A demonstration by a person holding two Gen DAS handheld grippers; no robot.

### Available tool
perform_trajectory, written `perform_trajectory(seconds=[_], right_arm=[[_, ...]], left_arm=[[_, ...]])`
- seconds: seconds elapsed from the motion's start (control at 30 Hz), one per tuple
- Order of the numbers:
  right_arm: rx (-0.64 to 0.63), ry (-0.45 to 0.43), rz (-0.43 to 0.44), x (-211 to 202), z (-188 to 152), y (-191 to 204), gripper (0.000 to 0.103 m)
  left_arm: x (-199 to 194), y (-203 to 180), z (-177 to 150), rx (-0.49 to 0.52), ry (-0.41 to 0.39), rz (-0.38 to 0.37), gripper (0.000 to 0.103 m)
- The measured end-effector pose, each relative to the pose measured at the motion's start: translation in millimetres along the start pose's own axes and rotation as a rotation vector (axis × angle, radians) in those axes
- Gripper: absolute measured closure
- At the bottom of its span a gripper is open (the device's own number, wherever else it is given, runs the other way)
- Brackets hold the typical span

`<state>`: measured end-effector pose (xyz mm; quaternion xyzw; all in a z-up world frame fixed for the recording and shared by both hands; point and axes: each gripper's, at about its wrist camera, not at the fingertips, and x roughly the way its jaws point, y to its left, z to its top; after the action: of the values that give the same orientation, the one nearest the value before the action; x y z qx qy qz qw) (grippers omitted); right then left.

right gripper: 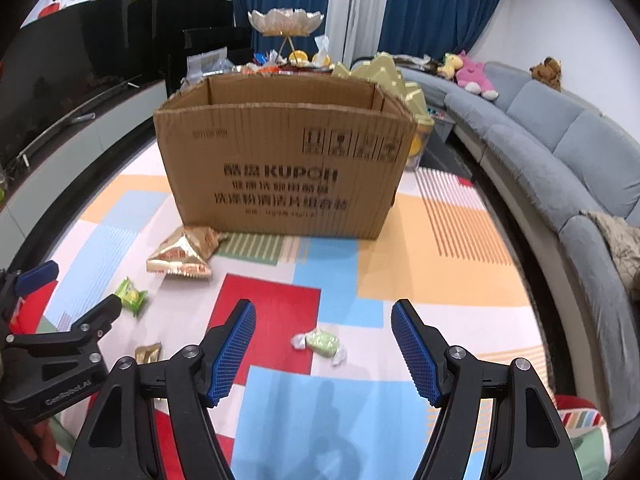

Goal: Organize snacks
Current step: 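Grasp the gold candy with the left tool while the right tool grasps the green-white candy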

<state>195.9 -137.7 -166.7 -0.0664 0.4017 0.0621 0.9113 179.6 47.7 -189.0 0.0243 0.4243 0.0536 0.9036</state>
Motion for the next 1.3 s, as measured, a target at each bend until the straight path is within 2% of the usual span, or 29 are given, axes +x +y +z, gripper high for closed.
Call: perform_trajectory(seconds=[0.13, 0.27, 0.5, 0.8, 1.03, 1.2, 1.3], right_arm=[[0.009, 0.036, 0.054, 7, -4, -4, 0.032], [-0.003, 0.055, 0.097, 15, -10, -5, 0.032], [-0.054, 0.04, 0.095, 23, -16, -6, 0.032], [-0.132, 0.034, 0.097, 39, -24, 1, 0.032], [-0.147, 0.04, 0.12, 54, -28, 2, 0.032], [-0.127, 0.061, 0.128, 67, -29, -3, 0.032], [-0.114, 0.076, 0.131, 74, -32, -7, 0.035]], left_arm=[[2, -7, -4, -0.026, 0.046, -0.015, 0.012], [3, -23, -11, -0.002, 0.077, -0.02, 0.012], [8, -36, -20, -0.012, 0.122, -0.023, 0.013], [21, -38, -29, -0.029, 0.157, -0.005, 0.024], [31, -38, -35, -0.049, 0.189, -0.017, 0.024], [31, -39, -36, -0.051, 0.176, -0.025, 0.029], [30, -41, -37, -0.053, 0.166, -0.038, 0.035]])
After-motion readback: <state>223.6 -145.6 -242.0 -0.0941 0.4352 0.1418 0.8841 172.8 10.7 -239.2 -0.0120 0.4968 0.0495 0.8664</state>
